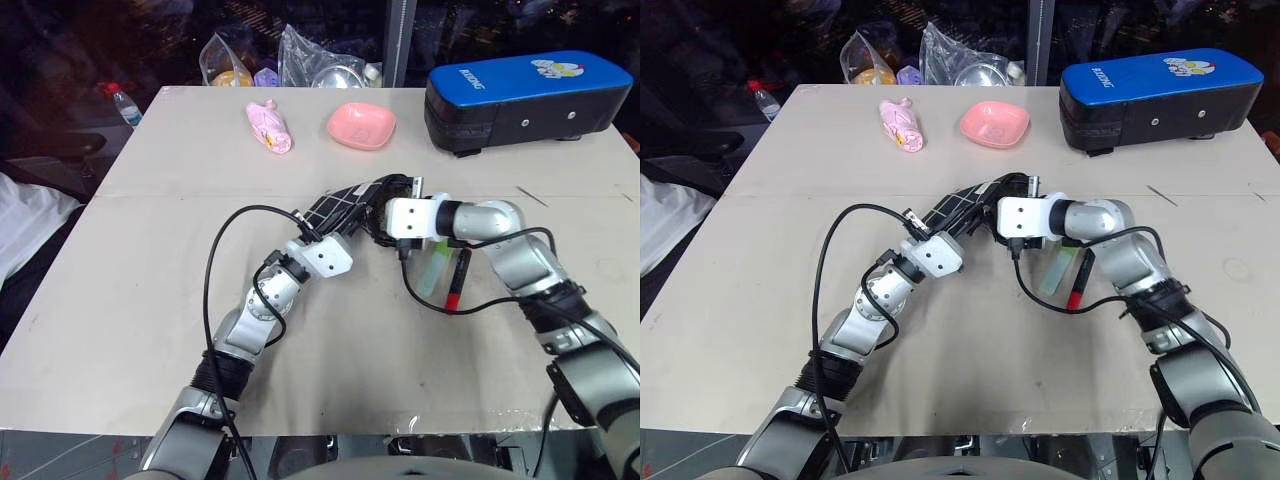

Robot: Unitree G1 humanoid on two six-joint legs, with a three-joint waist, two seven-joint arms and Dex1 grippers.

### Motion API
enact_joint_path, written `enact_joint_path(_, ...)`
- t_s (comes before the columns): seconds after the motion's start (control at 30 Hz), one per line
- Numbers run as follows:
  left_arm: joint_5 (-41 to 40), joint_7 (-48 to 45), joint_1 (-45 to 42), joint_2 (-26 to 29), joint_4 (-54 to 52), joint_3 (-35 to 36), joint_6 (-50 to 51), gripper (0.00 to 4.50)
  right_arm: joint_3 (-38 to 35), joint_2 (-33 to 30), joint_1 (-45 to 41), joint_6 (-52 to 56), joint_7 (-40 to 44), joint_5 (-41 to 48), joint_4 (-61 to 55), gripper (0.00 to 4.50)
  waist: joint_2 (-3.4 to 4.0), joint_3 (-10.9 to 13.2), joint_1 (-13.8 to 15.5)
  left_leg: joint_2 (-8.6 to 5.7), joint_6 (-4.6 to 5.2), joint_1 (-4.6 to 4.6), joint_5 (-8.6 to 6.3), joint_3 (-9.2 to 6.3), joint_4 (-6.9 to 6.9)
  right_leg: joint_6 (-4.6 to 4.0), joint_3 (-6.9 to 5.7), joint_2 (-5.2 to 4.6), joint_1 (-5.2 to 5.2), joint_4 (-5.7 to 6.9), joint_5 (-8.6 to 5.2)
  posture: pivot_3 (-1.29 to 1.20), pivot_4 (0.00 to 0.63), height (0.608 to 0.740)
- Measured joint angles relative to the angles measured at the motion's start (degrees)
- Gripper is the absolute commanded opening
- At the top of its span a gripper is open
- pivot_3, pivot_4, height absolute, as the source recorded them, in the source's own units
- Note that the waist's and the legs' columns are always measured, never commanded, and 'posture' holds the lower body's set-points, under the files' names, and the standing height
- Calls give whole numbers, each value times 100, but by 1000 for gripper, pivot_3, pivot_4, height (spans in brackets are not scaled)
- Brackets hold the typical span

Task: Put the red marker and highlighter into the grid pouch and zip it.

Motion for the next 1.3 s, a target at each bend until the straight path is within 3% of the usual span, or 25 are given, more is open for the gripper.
enact_joint_path(0.17,-10,6,35,29,1,8,2,0,-946,-191,764,1562,284,1441,-1219,4450,0,0,21,-1,1,1,0,-4,1,-1,0,1,0,5,1,0,150,740)
enact_joint_path(0.37,-44,14,145,55,-7,15,5,0,-2049,-430,2097,3624,-239,2483,-2504,4450,-2,-1,92,0,2,1,-1,-13,-1,-1,-2,-1,4,0,0,0,150,740)
enact_joint_path(0.63,-56,-14,172,41,-7,29,0,0,-2363,-432,3584,4389,-1292,2449,-3307,4450,-2,-2,72,-10,2,4,-1,-16,-1,-1,0,3,5,3,0,0,150,740)
enact_joint_path(0.87,-56,-19,172,7,-7,25,-1,0,-2303,276,3999,5227,-2262,2561,-3862,4450,-4,-3,79,-10,2,3,-1,-19,0,0,0,4,7,1,0,0,150,740)
enact_joint_path(1.2,-57,-23,172,-17,-6,24,-1,0,-2151,450,4076,5931,-3055,2555,-4422,51,-32,-22,80,-11,3,14,-2,-41,5,0,-12,3,33,-5,0,0,150,740)
enact_joint_path(1.3,-56,-23,164,-30,-6,17,-1,0,-2205,428,3925,6189,-3328,2489,-4444,18,-58,-40,76,-10,4,15,-2,-48,6,0,-18,3,35,-4,0,0,150,740)
